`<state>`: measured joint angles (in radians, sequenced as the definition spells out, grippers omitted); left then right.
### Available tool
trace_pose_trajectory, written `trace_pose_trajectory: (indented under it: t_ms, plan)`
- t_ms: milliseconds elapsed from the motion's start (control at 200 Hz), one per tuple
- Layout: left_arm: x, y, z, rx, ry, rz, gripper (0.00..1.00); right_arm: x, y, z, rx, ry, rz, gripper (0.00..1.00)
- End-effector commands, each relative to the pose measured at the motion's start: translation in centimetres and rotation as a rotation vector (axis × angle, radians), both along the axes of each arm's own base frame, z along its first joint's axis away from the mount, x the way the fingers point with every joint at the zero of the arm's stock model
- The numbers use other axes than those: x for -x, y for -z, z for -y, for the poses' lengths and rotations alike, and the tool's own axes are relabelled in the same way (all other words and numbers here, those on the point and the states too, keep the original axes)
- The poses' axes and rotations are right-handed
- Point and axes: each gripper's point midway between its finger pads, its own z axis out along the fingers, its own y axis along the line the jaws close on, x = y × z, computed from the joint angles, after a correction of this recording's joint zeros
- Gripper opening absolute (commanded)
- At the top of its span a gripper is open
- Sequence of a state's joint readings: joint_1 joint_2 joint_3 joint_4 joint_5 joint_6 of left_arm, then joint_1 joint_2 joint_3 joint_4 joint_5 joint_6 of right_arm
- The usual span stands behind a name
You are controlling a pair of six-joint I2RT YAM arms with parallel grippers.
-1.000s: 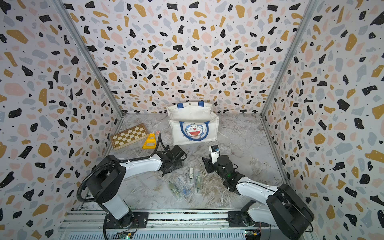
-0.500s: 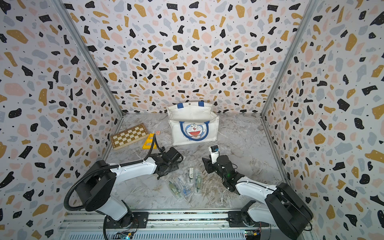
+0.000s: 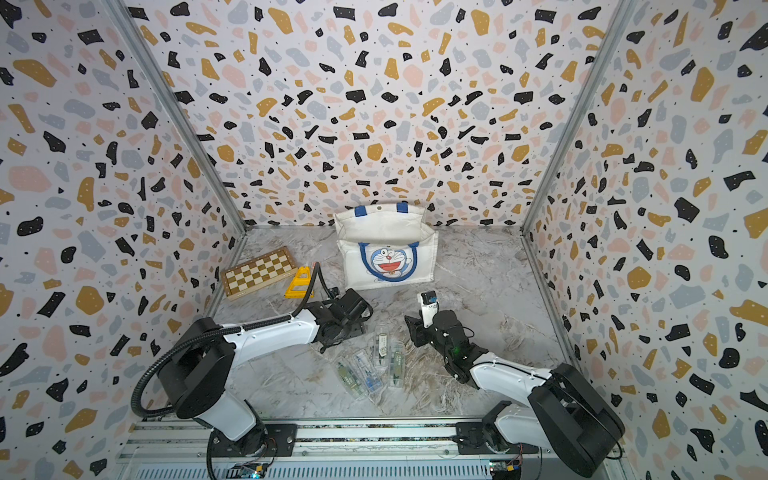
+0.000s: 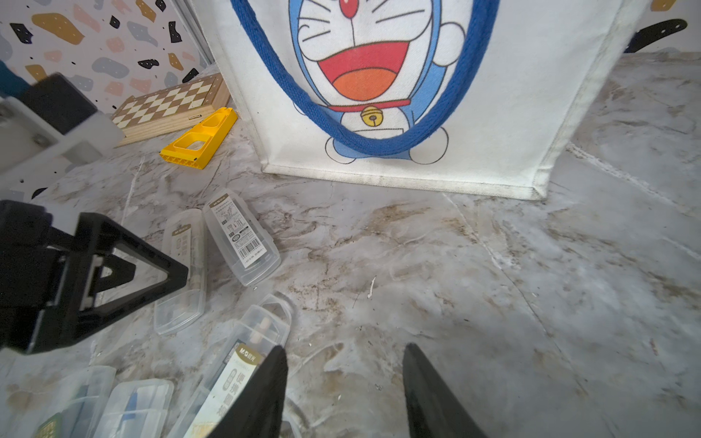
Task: Put the compass set into the canvas bag
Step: Pick up the compass set at the center of the board.
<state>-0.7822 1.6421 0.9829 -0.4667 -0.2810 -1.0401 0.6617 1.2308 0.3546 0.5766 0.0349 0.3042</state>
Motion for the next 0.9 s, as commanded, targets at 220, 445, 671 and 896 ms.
trace_pose_trajectory:
  t_ms: [220, 445, 671, 896]
  plan:
    - [0.1, 2.3, 0.7, -0.013, -0.010, -0.047, 0.77, -0.6, -1.5, -0.4, -0.011, 0.004, 0.036, 0.52]
    - [0.5, 3.6, 0.2, -0.023, -0.029, -0.066, 0.70, -0.6, -1.6, -0.4, -0.011, 0.006, 0.036, 0.52]
    - [0.7, 3.8, -0.3, -0.037, -0.028, -0.064, 0.65, -0.6, -1.6, -0.4, -0.017, 0.006, 0.034, 0.52]
    - [0.8, 3.3, -0.5, -0.022, -0.027, -0.034, 0.48, -0.7, -1.3, -0.5, -0.020, 0.008, 0.026, 0.52]
